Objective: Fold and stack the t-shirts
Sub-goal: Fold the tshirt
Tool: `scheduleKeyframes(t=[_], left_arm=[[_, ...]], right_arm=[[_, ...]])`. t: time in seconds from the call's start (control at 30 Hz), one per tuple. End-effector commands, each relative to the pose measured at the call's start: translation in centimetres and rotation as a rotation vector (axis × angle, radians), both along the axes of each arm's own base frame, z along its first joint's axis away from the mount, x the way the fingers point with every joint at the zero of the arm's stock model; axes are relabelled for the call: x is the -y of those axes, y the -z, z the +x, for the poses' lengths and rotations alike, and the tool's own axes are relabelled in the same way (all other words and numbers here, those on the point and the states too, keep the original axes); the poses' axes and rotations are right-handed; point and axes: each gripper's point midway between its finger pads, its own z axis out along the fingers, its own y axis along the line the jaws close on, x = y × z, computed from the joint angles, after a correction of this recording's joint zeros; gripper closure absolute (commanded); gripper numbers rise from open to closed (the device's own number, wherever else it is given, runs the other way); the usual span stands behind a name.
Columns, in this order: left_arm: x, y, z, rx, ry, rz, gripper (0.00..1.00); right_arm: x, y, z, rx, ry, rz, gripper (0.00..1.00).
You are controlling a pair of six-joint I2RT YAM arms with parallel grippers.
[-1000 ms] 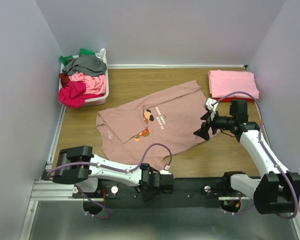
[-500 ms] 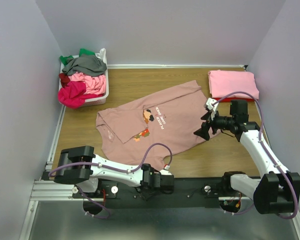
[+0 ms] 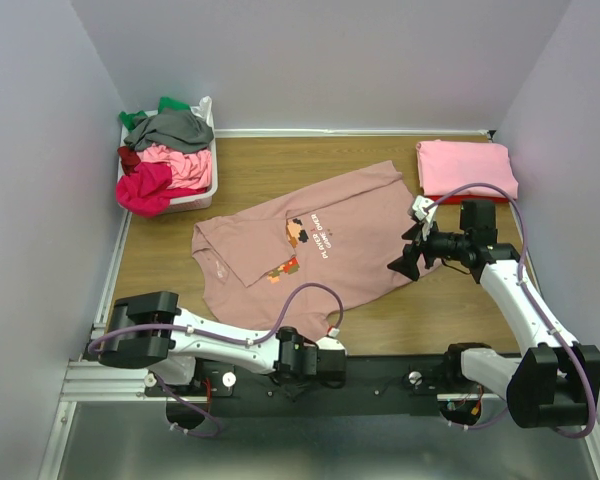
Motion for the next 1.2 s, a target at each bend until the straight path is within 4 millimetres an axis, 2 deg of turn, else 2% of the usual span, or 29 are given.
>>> scheduleKeyframes(t=[0.0,0.47,0.77,1.17], left_arm=[[1.0,-1.2,1.3,0.070,-0.035,-0.052,1.00],[2.6,-4.8,4.3,0.119,-0.103,-0.174,1.00],[1.9,-7.0,7.0,0.147,-0.187,-0.253,1.00],[2.1,-8.0,9.9,0.191,-0.240,-0.298,1.00]], right_arm=[[0.2,0.2,-0.2,-0.014,0.008,0.004,0.00],[0.3,0.3,-0.2,-0.016,0.010,0.001,0.00],[0.4,0.5,-0.2,-0.020,0.014,-0.005,0.00],[0.5,0.7,-0.1,-0.026,0.016,-0.013,0.00]])
